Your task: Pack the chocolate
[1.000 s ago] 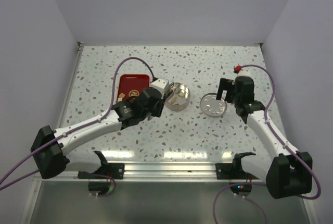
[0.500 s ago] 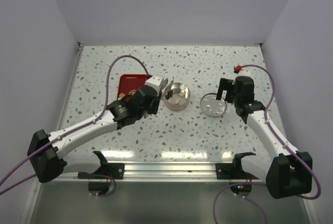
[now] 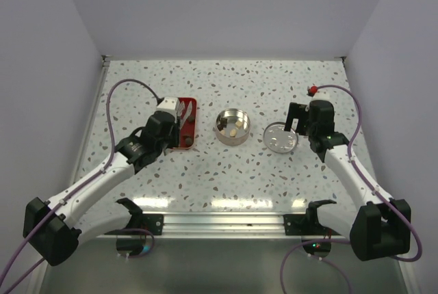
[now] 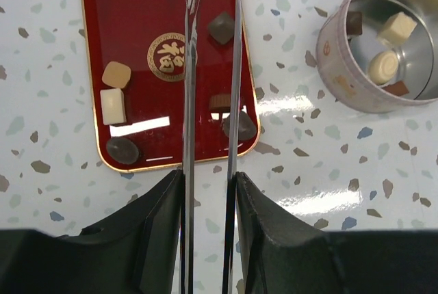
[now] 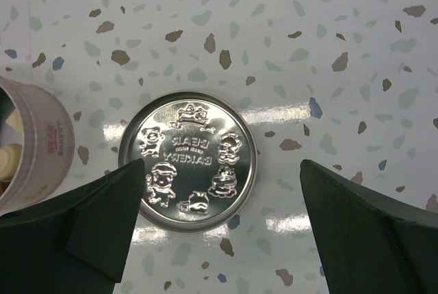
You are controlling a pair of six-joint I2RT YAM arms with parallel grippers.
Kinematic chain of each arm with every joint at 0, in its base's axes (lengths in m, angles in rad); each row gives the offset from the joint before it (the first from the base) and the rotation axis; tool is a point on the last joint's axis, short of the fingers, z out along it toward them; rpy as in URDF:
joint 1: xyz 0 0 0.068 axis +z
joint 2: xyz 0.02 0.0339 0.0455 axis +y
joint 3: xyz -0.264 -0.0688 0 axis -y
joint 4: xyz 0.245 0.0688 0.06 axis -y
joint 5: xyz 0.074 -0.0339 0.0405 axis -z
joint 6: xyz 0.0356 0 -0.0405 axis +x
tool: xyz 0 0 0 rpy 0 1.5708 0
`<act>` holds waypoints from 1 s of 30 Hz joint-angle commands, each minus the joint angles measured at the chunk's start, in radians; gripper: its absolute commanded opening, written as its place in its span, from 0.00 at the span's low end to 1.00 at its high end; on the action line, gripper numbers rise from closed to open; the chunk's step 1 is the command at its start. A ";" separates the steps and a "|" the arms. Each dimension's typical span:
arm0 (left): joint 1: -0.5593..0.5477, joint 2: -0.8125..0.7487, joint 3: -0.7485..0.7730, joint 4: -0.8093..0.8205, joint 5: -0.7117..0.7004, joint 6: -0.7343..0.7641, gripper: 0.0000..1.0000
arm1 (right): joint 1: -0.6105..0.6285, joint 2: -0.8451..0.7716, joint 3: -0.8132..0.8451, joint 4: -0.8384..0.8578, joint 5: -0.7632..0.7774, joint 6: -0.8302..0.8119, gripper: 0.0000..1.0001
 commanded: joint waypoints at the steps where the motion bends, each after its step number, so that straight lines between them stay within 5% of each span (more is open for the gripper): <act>1: 0.004 -0.019 -0.026 0.024 0.035 -0.001 0.41 | 0.001 -0.006 0.048 0.005 -0.002 -0.007 0.99; 30: 0.005 0.028 -0.123 0.076 0.037 0.030 0.43 | 0.001 -0.005 0.049 0.000 -0.004 -0.009 0.99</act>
